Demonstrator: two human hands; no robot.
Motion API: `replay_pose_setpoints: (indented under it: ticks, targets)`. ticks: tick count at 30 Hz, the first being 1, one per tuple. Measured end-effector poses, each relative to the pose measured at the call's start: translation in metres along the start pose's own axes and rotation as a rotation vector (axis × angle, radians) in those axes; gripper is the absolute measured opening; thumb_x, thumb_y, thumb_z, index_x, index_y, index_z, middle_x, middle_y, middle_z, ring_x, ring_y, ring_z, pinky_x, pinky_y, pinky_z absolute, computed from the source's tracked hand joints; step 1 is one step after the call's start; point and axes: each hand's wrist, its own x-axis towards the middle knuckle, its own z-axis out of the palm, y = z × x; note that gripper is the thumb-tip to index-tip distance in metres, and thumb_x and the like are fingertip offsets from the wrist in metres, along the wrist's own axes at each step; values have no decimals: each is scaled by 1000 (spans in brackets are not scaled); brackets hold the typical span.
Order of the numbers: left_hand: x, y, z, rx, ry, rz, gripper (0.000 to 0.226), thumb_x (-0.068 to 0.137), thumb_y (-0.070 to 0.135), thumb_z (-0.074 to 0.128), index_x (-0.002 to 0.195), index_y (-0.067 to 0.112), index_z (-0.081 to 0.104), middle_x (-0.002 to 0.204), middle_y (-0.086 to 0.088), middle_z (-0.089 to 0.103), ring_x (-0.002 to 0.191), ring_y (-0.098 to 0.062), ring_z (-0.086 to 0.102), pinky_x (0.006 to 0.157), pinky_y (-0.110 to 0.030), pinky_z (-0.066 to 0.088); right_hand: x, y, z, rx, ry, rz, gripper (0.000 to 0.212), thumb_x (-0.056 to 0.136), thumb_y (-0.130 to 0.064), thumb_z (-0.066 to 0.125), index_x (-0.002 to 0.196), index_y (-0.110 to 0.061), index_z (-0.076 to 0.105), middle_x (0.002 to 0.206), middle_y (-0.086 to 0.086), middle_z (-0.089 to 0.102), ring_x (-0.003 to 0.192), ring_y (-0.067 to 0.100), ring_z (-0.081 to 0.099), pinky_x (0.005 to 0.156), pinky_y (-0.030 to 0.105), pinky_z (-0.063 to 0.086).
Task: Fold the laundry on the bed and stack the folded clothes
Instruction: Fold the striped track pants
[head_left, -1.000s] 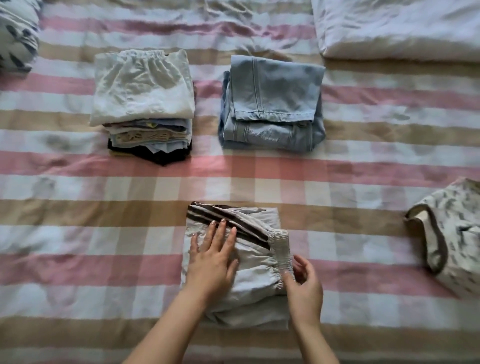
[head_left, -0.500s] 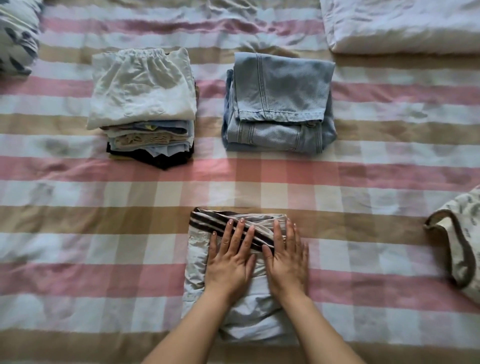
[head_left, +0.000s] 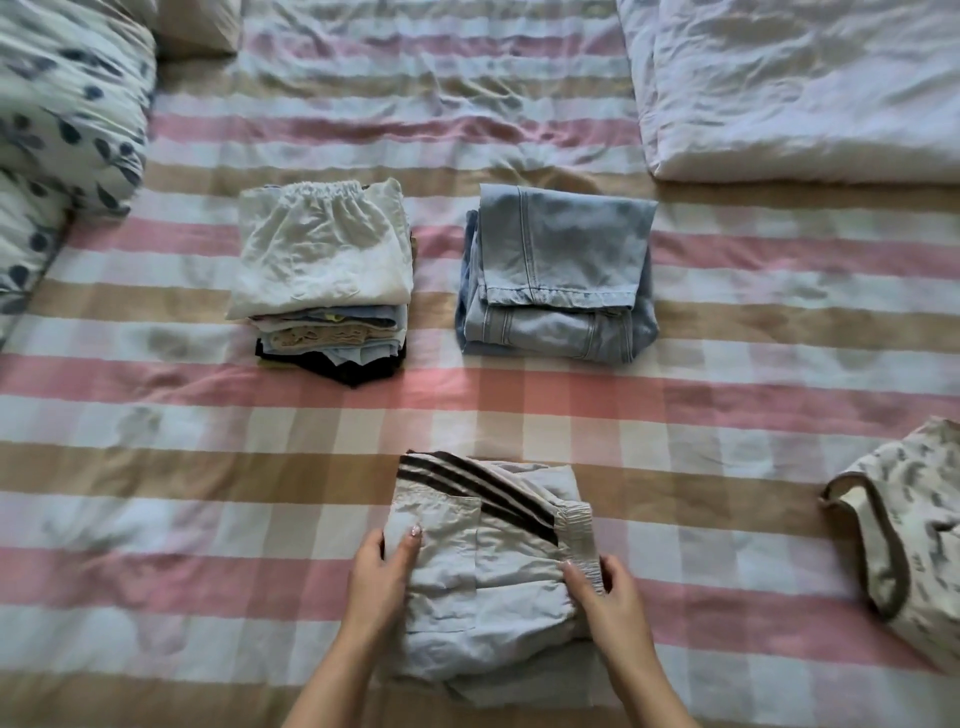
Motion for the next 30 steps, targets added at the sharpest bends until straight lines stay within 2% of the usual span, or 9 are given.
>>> replay_pose_setpoints:
  ticks: [5,9,12,14,17,22,25,27,30]
  targets:
    - [6,86,13,-19,-10,215,23,83,46,53,93,26,59,88,3,67,86,-15,64,69,-29,48,18,-82,-42,51,67,-238,8,84,-12,65,87,-19,62,82,-5,69,79,7,63,64,12,46]
    - [50,189,37,14,-53,416,48,82,50,51,123,26,49,110,7,61,99,-9,58,80,-25,43,73,-177,-73,114,116,-371,14,88,-17,60,103,-15,60,95,0,68,90,15,63,77,33,50]
    - [97,251,61,36,-47,509,36,89,43,51,119,25,47,111,7,57,104,-12,54,91,-32,43,127,-234,-82,106,175,-455,17,90,-15,59,104,-6,58,100,10,66,92,25,61,82,43,49]
    - [132,275,79,76,-37,525,40,91,41,50,123,18,46,112,8,56,109,-14,52,93,-30,40,165,-256,-80,105,197,-467,14,90,-14,59,102,-8,57,99,10,65,90,24,59,80,40,47]
    - [184,280,103,130,21,502,46,92,34,52,119,-3,48,114,-16,58,108,-32,53,84,-29,39,219,-261,-72,68,236,-430,18,90,-17,58,106,-8,57,97,5,63,90,20,58,77,32,44]
    - [221,256,129,275,77,386,41,92,33,52,123,6,46,111,-11,55,112,-31,51,81,-33,39,266,-237,-55,-2,364,-291,30,89,-13,59,118,-4,53,111,12,60,104,29,56,83,32,41]
    - [216,259,139,623,392,806,54,92,25,52,138,3,36,139,-18,40,131,-33,35,106,-41,24,265,-238,-46,-266,638,-659,43,82,8,51,125,0,51,122,20,54,112,35,50,93,34,35]
    - [222,273,149,827,305,1064,49,94,29,38,140,13,37,149,-9,32,141,-23,19,112,-39,10,268,-246,-36,-549,583,-948,50,79,5,49,128,-7,53,131,16,52,122,33,47,98,36,36]
    - [250,284,162,1081,111,915,52,97,48,16,146,34,9,156,8,-2,142,-12,-12,114,-42,-7,288,-252,-24,-924,281,-852,53,96,-36,37,146,-27,22,157,1,12,145,22,7,115,45,4]
